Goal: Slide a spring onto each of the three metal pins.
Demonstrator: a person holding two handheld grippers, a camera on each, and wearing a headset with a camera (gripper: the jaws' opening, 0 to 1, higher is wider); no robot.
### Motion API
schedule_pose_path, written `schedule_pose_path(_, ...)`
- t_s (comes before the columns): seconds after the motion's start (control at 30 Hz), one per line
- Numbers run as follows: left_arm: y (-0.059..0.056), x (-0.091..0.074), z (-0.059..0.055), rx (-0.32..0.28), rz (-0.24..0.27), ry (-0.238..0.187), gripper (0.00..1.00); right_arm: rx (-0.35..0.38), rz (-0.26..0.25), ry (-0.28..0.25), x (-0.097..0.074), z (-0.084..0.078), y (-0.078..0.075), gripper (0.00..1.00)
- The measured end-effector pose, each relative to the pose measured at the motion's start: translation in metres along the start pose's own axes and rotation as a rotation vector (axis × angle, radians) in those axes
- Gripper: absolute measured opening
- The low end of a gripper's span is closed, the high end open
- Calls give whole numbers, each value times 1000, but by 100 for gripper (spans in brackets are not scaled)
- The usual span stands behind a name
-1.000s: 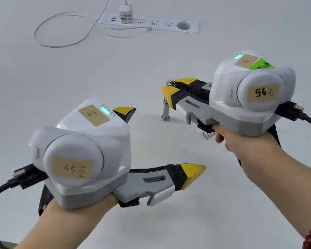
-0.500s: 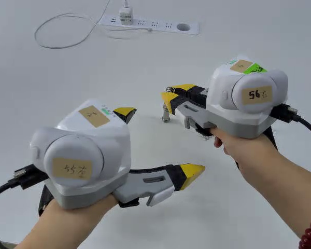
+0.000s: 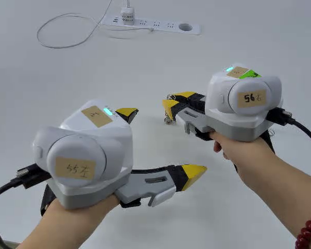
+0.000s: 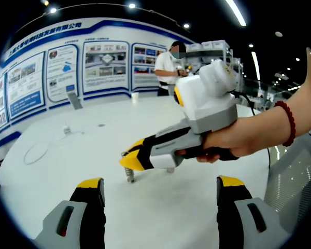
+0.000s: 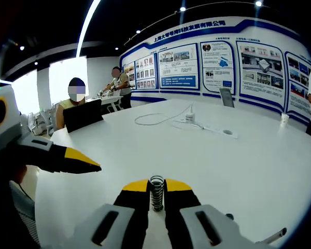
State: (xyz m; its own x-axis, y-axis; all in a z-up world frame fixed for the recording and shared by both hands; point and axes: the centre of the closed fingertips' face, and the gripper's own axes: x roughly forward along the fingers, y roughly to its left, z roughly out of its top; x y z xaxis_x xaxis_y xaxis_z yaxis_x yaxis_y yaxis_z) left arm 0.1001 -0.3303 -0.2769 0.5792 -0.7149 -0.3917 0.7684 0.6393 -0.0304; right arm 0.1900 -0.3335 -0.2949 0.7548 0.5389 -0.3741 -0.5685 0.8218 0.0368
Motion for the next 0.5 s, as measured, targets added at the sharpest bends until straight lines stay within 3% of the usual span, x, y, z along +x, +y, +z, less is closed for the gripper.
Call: schedule_pose_path(0.5, -1, 1, 0, 1, -5, 1, 91, 33, -7, 36, 2, -14, -1, 11)
